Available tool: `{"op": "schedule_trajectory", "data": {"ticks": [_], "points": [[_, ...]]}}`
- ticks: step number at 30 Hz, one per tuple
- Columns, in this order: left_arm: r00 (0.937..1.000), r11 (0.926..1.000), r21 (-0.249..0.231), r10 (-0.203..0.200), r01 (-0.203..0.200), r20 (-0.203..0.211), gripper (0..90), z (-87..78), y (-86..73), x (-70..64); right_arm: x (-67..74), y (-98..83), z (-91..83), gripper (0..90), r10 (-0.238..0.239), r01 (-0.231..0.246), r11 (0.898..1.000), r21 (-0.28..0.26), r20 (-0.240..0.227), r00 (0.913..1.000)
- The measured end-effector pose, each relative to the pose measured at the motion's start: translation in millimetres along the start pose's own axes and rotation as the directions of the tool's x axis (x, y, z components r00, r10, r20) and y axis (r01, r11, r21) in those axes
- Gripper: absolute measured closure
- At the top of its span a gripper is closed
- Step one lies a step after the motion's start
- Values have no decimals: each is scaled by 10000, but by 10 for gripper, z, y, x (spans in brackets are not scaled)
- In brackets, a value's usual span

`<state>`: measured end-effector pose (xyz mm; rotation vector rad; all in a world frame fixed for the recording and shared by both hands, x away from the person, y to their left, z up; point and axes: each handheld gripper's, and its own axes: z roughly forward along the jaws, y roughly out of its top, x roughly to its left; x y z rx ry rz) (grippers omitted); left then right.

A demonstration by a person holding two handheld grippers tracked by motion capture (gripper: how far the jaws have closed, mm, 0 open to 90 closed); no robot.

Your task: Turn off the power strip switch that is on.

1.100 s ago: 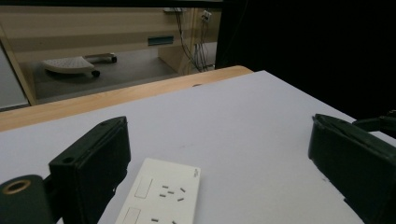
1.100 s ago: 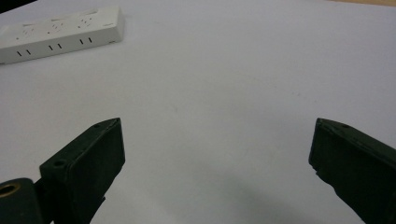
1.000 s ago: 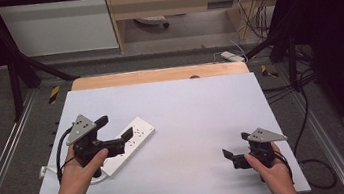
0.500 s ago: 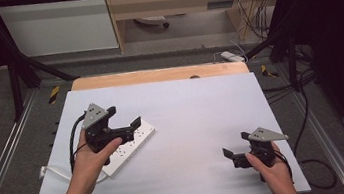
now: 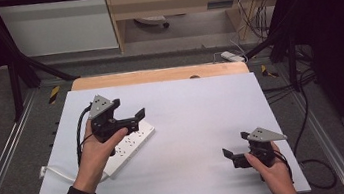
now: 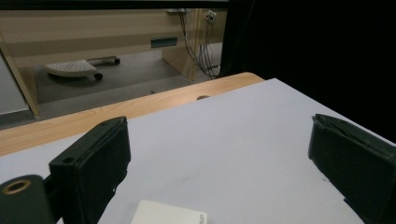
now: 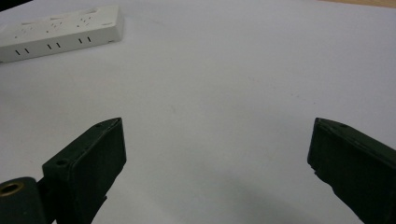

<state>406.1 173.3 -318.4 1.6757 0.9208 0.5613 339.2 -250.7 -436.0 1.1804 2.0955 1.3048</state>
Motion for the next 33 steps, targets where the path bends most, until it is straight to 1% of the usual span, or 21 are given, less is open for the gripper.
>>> {"op": "schedule_trajectory", "data": {"ticks": [3,9,16,22,28,31,33], "points": [[10000,10000,10,75,-75,-9,56,21,10,5,-7,0,-1,46,-19,19,10000,-62,43,10000],[9997,9996,150,224,-223,-51,55,78,32,24,-4,-1,3,41,17,-17,10000,-4,23,10000],[9997,9994,300,203,-198,-161,58,164,20,81,-10,-3,11,39,10,-10,10000,5,65,10000],[9992,9992,378,129,-114,-391,61,221,3,163,-19,-4,4,39,76,-76,10000,4,76,9999],[9987,9990,434,89,-68,-503,62,274,1,225,-12,-5,14,39,64,-64,10000,28,44,10000],[9985,9986,524,40,-12,-540,63,313,-10,256,-10,-6,14,40,53,-53,10000,36,25,10000],[9984,9980,623,75,-40,-557,65,337,-18,267,-10,-6,16,39,53,-54,10000,50,18,10000]]}}
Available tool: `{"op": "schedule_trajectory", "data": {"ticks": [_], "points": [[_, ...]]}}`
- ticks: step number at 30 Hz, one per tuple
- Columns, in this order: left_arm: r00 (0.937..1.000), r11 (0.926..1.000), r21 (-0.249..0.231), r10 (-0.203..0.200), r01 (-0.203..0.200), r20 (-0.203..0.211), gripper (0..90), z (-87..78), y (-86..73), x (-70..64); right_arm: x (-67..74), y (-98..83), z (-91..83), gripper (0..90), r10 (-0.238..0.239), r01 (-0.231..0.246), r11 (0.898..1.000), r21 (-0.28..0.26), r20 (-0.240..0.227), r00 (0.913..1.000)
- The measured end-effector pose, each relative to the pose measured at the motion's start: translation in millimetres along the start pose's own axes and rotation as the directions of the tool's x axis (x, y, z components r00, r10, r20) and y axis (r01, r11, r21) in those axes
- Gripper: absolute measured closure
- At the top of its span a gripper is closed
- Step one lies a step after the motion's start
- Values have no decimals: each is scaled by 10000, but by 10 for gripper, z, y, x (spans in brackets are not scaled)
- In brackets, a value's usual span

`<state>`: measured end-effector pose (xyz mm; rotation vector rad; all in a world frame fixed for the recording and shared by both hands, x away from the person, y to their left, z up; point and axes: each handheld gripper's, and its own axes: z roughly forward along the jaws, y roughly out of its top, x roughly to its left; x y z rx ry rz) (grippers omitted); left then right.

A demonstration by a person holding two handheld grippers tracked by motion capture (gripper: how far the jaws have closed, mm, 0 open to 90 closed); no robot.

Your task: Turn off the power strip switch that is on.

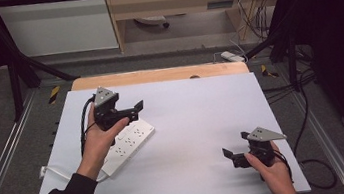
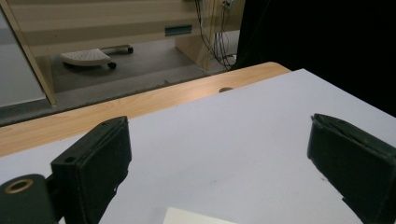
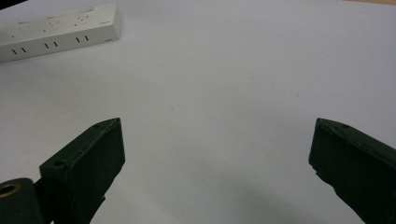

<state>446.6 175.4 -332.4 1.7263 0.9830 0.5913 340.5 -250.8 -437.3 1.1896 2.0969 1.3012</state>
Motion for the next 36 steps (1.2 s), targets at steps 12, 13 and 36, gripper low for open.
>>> {"op": "schedule_trajectory", "data": {"ticks": [12,13,36], "points": [[9992,9997,244,87,-78,-378,166,142,-21,62,-3,0,0,40,-17,17,10000,-6,18,10000],[9991,9996,273,113,-103,-397,178,150,-25,67,-4,0,1,39,-16,16,10000,-3,14,10000],[9980,9940,1089,-48,116,-623,399,283,-207,135,1,0,3,39,-49,50,9999,116,-50,10000]]}}
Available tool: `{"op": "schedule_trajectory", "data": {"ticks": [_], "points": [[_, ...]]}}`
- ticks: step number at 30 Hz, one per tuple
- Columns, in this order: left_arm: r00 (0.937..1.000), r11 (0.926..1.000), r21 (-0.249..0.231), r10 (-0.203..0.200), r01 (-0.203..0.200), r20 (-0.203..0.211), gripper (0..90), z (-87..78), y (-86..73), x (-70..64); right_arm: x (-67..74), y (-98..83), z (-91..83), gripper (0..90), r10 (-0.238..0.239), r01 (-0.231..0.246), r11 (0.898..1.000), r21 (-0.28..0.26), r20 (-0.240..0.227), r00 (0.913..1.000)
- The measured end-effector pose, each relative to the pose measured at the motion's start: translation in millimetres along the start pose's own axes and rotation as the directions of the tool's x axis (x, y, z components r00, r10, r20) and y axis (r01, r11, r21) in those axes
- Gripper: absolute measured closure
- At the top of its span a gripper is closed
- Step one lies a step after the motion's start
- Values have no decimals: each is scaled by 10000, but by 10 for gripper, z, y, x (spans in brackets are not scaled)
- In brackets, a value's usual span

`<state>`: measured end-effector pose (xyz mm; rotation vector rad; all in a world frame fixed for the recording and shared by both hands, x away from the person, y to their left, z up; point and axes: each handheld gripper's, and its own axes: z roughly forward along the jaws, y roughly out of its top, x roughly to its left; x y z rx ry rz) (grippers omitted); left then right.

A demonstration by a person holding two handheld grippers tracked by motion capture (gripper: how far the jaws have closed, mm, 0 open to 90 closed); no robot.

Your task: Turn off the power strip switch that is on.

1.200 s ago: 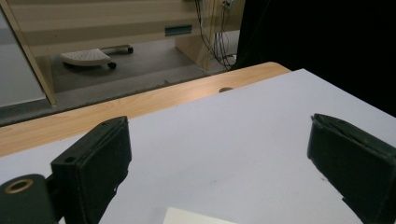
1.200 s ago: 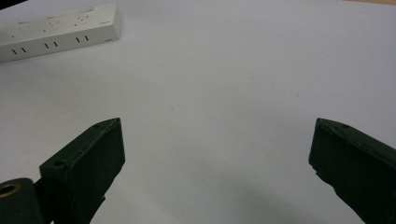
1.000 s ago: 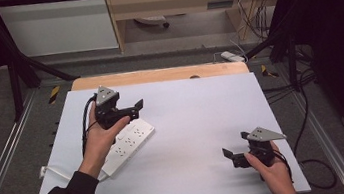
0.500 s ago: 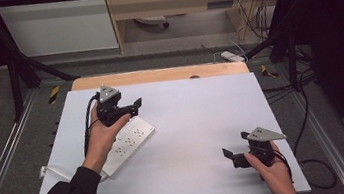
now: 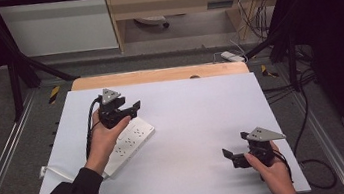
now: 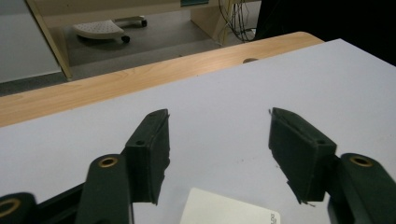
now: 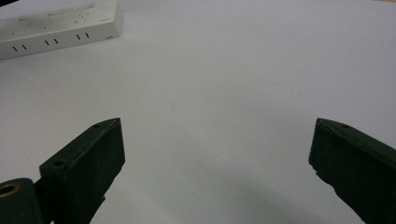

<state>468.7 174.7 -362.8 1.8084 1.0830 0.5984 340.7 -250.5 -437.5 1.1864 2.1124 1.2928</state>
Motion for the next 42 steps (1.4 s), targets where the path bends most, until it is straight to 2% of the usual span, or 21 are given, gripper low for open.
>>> {"op": "schedule_trajectory", "data": {"ticks": [9,12,23,32,42], "points": [[10000,9994,349,-17,18,-39,515,50,-93,37,-3,0,-2,39,-12,12,10000,0,4,10000],[9997,9992,349,190,-185,-141,564,58,-112,52,-5,0,-2,39,-1,1,10000,-6,8,10000],[10000,9992,392,9,-7,-48,736,86,-188,79,-5,1,-5,40,12,-12,10000,-22,2,10000],[10000,9988,481,38,-40,42,808,114,-219,88,-5,0,-3,40,7,-7,10000,-18,2,10000],[9993,9959,874,228,-252,286,884,142,-293,94,-11,-3,1,40,1,-1,10000,64,15,10000]]}}
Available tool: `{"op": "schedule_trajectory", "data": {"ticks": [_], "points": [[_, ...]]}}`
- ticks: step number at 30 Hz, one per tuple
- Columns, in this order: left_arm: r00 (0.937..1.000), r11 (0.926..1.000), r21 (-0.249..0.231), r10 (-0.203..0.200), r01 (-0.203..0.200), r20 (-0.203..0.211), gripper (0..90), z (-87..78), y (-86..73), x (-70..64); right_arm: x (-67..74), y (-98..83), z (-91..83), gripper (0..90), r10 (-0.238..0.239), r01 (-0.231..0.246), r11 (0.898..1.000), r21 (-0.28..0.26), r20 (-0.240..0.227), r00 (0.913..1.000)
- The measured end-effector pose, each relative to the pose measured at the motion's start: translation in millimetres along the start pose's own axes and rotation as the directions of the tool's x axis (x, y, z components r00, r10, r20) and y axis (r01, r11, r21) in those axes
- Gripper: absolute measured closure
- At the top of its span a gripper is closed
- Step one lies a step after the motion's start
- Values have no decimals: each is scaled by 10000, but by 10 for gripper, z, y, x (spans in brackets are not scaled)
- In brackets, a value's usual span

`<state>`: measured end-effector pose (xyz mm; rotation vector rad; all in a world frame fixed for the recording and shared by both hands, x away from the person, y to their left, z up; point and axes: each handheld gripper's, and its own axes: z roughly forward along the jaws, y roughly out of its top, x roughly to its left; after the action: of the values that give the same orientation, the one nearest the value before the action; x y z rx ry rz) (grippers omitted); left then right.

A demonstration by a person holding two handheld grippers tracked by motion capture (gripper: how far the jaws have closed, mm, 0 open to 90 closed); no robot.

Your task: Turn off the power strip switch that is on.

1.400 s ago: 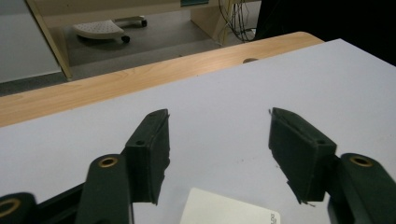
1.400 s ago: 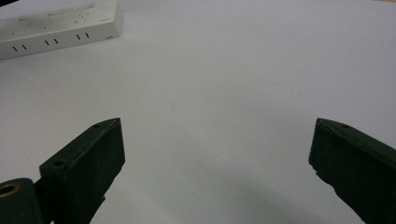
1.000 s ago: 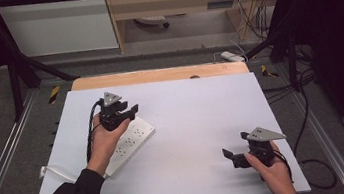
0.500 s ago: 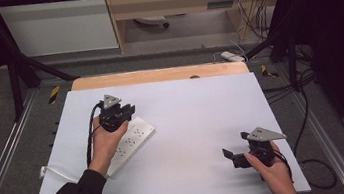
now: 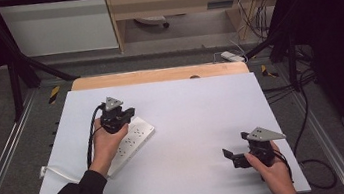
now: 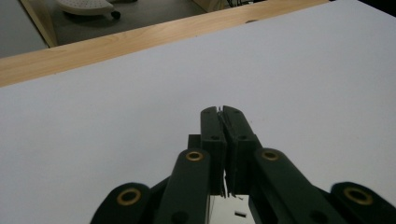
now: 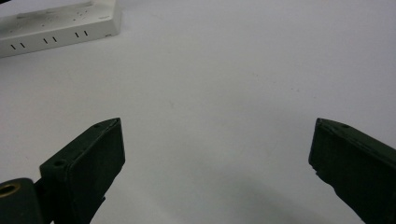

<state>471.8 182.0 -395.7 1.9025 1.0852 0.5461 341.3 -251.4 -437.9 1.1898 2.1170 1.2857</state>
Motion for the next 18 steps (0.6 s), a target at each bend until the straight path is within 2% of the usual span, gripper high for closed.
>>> {"op": "schedule_trajectory", "data": {"ticks": [11,18], "points": [[9999,9995,312,-85,81,103,900,-2,-90,34,2,1,2,39,13,-13,10000,29,-26,10000],[9999,9984,541,-152,155,-73,900,-1,-134,69,9,1,5,39,79,-79,9999,77,-40,10000]]}}
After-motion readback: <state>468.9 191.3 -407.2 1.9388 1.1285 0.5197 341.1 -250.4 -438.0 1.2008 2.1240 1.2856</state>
